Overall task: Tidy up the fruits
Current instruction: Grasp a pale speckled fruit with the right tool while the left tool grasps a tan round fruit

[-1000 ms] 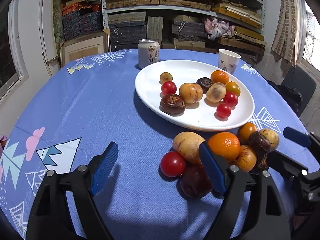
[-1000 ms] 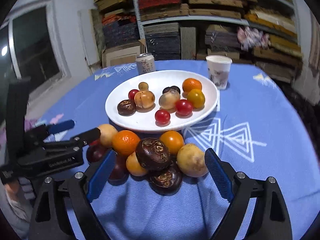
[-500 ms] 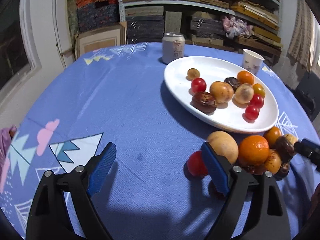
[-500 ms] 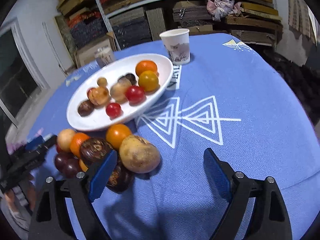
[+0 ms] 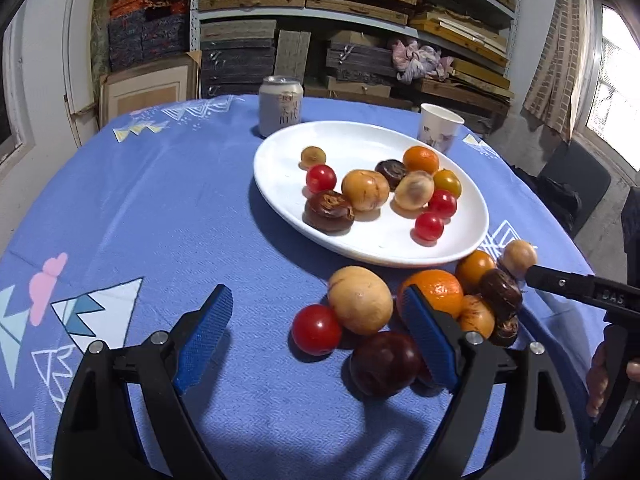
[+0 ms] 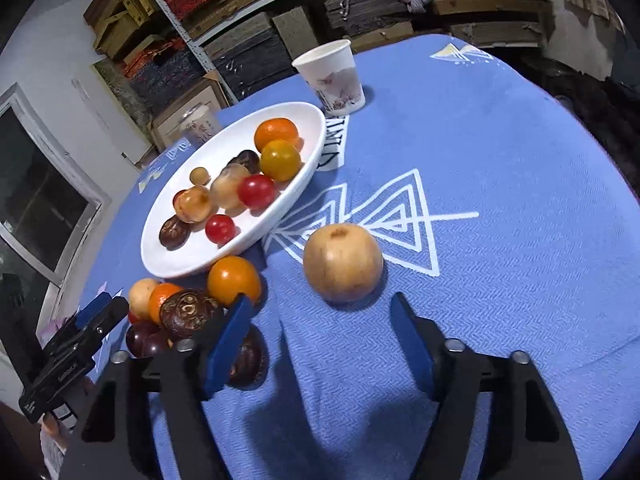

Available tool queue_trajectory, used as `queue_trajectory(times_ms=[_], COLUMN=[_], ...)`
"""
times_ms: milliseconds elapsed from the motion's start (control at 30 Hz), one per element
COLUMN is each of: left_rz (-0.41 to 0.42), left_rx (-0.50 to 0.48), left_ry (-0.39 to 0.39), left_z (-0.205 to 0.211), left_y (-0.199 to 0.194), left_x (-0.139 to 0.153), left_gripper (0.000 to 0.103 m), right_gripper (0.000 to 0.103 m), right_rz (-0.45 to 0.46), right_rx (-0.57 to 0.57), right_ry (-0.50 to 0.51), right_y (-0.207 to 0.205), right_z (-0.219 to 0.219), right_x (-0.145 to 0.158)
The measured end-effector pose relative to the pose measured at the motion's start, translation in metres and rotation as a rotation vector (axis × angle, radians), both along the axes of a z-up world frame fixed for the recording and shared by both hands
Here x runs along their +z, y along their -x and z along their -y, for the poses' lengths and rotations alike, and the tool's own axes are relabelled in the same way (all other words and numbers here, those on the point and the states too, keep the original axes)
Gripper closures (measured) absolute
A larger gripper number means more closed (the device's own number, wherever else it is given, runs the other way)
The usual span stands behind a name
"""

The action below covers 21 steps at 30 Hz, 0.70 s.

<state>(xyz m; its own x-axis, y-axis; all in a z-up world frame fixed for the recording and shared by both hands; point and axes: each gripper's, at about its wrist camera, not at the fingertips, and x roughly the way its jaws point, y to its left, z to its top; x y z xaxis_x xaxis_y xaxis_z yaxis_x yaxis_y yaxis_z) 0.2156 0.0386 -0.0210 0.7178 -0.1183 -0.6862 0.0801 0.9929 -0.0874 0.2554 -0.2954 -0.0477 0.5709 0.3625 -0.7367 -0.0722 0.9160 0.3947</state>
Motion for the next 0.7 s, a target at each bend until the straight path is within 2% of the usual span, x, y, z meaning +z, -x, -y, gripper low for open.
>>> queue_trajectory(times_ms=[67, 133, 200, 333, 433, 567, 700], left_rz=[-0.021, -0.034, -0.026, 0.024, 0.058, 0.019, -0.015], left_rx=[0.017, 0.019, 0.008, -0.029, -0.053, -0.092, -0.110], left_ry=[0.004, 0.040, 0.058, -0.010, -0.064, -0.047, -0.011], left_z=[-0.003, -0.008, -0.009, 0.005, 0.014, 0.017, 0.016], left_y=[-0.003, -0.004, -0.004, 0.001, 0.003, -0.003, -0.014], left_x=[-0.004, -0.006, -0.005, -0.003, -0.003, -0.008, -0.012], left_gripper=[0.018, 0.019, 0.019, 0.020, 0.027, 0.045, 0.048], right_gripper=[0.049, 0.049, 0.049, 0.049, 0.049, 0.049, 0.048], right_rz=[-0.003, 0.019, 0.062, 0.053, 0.089, 0.099, 0.079], right_rx=[-0.014, -0.019, -0.017, 0.016, 0.014, 0.008, 0.003], right_ry=[0.025, 0.064, 0.146, 0.237, 0.307, 0.282, 0.231], right_y=[-0.003, -0.003, -0.002, -0.002, 0.001, 0.002, -0.001], right_z=[0.000, -0.003, -0.010, -0.022, -0.029, -0.025, -0.019], right_x=[-0.003, -0.002, 0.003, -0.003, -0.002, -0.001, -0.004])
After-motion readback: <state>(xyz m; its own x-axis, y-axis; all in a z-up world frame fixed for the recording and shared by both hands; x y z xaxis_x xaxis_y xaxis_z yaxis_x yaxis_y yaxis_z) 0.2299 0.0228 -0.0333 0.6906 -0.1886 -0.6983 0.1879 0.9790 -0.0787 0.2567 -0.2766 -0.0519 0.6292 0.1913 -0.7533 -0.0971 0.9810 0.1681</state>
